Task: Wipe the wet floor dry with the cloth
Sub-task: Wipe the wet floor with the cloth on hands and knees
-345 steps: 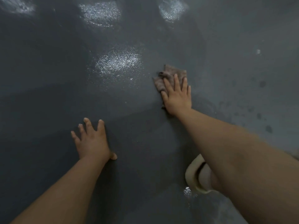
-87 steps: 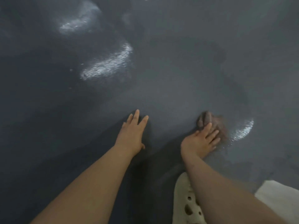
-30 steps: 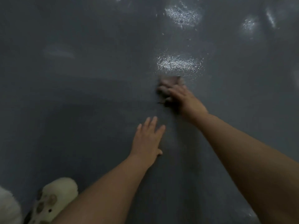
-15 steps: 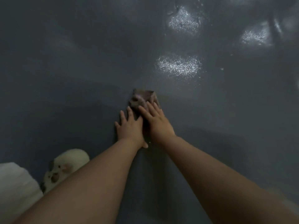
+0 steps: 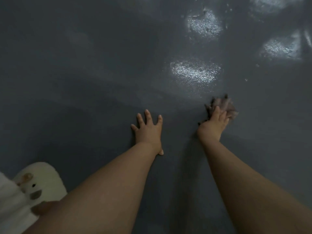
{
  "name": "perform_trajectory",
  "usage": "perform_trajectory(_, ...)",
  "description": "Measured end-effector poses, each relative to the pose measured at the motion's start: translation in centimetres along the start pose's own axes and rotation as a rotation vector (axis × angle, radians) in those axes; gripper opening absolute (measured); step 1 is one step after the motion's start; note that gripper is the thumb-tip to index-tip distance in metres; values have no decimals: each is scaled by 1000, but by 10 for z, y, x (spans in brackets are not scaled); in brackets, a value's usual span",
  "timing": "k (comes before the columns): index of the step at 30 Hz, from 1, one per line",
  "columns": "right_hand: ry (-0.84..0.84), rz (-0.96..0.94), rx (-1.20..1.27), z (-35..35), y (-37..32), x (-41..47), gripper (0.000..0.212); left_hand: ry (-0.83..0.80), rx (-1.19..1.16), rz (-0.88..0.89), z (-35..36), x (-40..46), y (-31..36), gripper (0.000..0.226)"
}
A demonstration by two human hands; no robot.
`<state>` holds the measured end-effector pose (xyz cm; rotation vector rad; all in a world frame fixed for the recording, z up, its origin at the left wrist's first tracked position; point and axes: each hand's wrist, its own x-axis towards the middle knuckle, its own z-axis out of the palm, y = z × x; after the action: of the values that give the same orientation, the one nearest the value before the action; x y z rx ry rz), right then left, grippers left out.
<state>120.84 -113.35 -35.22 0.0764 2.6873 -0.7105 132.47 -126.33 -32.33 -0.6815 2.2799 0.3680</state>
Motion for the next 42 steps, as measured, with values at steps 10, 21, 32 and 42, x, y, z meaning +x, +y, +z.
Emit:
perform_trajectory(10,-602,-643,-126,46,-89,-52,50,366,-804,-111,14,-11,-56,58)
perform_trajectory(21,-435,-50,33,42,-106,-47,14,267,-1363,-173,-14,5,-35,79)
perform_trajectory(32,-177,-813,-131,8,-140,-54,10,499,-1298,-222,-38,4,-54,53)
perform_trajectory(42,-205,-537,-275,28,-84,-70,29,1083,-662,34,9,-1,-67,35)
